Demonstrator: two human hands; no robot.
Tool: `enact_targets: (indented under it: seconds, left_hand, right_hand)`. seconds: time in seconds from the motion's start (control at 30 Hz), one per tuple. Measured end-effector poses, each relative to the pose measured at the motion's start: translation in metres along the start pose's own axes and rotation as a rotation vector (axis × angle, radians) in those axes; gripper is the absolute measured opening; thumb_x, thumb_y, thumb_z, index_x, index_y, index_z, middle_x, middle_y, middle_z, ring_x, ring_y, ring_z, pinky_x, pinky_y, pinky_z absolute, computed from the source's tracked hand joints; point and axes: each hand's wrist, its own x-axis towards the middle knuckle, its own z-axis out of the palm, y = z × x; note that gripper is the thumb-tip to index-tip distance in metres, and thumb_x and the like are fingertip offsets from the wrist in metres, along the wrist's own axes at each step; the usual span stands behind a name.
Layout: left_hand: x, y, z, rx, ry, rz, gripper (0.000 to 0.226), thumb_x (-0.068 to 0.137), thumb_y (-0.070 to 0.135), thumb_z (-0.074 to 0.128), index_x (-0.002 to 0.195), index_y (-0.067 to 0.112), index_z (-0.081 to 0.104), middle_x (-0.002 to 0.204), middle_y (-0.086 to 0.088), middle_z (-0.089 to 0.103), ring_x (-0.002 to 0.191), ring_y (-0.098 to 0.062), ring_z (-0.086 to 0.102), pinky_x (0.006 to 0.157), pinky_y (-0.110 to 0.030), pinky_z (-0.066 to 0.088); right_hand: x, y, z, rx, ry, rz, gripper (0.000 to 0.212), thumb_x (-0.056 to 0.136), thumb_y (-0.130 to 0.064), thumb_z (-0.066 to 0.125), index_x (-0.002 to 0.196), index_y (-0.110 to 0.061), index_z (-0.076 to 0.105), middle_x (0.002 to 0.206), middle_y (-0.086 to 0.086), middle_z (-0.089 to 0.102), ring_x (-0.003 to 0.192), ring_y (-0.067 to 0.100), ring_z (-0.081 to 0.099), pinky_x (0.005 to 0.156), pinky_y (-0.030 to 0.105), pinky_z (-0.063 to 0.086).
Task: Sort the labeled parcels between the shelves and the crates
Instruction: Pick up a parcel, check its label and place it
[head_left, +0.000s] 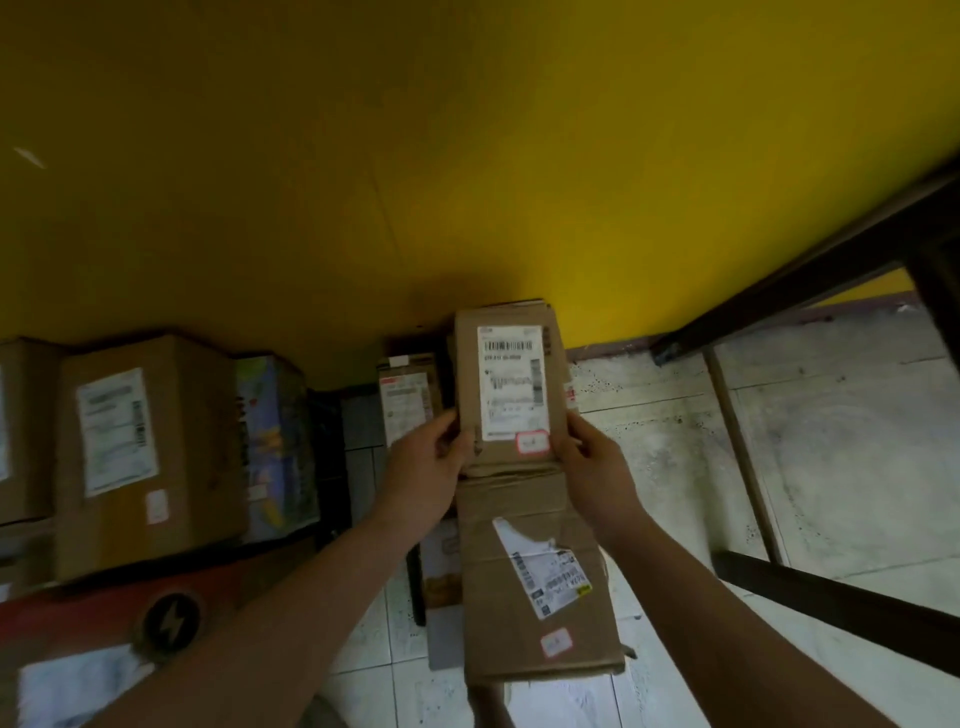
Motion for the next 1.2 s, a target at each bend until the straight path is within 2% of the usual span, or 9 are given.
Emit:
enact_targets:
  seconds: [0.2,0.37,0.5,0.57,0.63,0.7,0.9,1.0,1.2]
  left_hand:
    - [0.056,-0.007,0.035,0.035,0.150,0.060,0.030,0.103,0.020,0.055,0.132,0.022,0.064,0.117,0.007,0.070,0.103,-0.005,0.065,0.077,-0.003,0.046]
    - [0.065,-0.007,0.038,0.009,0.087,0.051,0.031,0.104,0.031,0.052,0.134,0.031,0.059,0.124,0.010,0.068,0.112,-0.008,0.064,0.088,-0.019,0.051]
    - [0.033,-0.008,0.021,-0.177,0.129,0.008,0.034,0.105,0.017,0.051,0.139,0.021,0.051,0.125,0.020,0.056,0.115,0.002,0.052,0.080,0.004,0.037]
    - [0.006,-0.023,0.004,-0.240,0.204,-0.041,0.032,0.103,0.014,0.054,0.134,0.017,0.057,0.125,0.010,0.061,0.112,-0.004,0.058,0.082,0.002,0.040]
    - [-0.033,-0.047,-0.014,-0.329,0.253,-0.136,0.021,0.101,0.011,0.057,0.118,0.018,0.066,0.115,0.004,0.068,0.106,-0.011,0.064,0.085,-0.014,0.050]
    - [-0.079,-0.074,-0.031,-0.405,0.281,-0.267,0.017,0.099,0.007,0.055,0.103,0.017,0.068,0.105,-0.004,0.072,0.100,-0.022,0.068,0.083,-0.029,0.053]
    - [-0.226,-0.154,-0.090,-0.645,0.469,-0.488,0.019,0.098,-0.001,0.052,0.099,0.005,0.070,0.101,-0.016,0.077,0.086,-0.030,0.075,0.081,-0.037,0.055]
    - [-0.285,-0.175,-0.120,-0.762,0.622,-0.470,0.021,0.097,0.000,0.051,0.100,0.006,0.072,0.096,-0.012,0.078,0.093,-0.033,0.074,0.090,-0.043,0.055]
    - [-0.389,-0.227,-0.181,-0.978,0.880,-0.311,0.025,0.101,0.003,0.048,0.111,0.005,0.070,0.103,-0.013,0.077,0.095,-0.029,0.074,0.086,-0.037,0.056]
  right_hand:
    - [0.063,0.016,0.009,0.074,0.035,-0.036,0.039,0.104,-0.030,0.048,0.143,-0.030,0.052,0.126,-0.006,0.068,0.112,0.015,0.065,0.098,0.041,0.053]
    - [0.072,0.019,0.003,0.038,-0.061,-0.010,0.059,0.102,-0.039,0.051,0.155,-0.038,0.026,0.144,-0.012,0.053,0.127,0.014,0.054,0.108,0.038,0.044]
    - [0.038,0.005,-0.009,0.012,0.046,-0.108,0.042,0.101,-0.034,0.054,0.142,-0.036,0.044,0.123,-0.026,0.054,0.109,-0.008,0.054,0.079,0.005,0.039]
    - [0.007,0.000,-0.009,-0.026,0.214,-0.203,0.034,0.101,-0.026,0.055,0.135,-0.026,0.054,0.124,-0.015,0.059,0.107,-0.003,0.058,0.076,0.007,0.041]
    - [-0.030,0.000,0.003,-0.069,0.244,-0.283,0.026,0.100,-0.014,0.053,0.123,-0.024,0.060,0.115,-0.011,0.063,0.098,-0.002,0.061,0.075,0.011,0.045]
    - [-0.069,0.003,0.025,-0.123,0.138,-0.298,0.023,0.100,-0.010,0.051,0.111,-0.028,0.061,0.103,-0.014,0.064,0.089,-0.002,0.064,0.071,0.015,0.051]
    - [-0.170,-0.001,0.136,-0.017,-0.409,0.028,0.023,0.100,-0.003,0.049,0.103,-0.017,0.068,0.094,0.007,0.072,0.080,0.017,0.070,0.066,0.022,0.056]
    - [-0.217,-0.027,0.195,0.040,-0.687,0.158,0.021,0.101,0.000,0.047,0.109,-0.002,0.066,0.091,0.015,0.072,0.072,0.020,0.069,0.063,0.025,0.055]
    - [-0.299,-0.064,0.319,-0.147,-1.002,0.117,0.020,0.102,-0.011,0.050,0.108,-0.011,0.069,0.094,0.011,0.075,0.077,0.022,0.071,0.069,0.030,0.056]
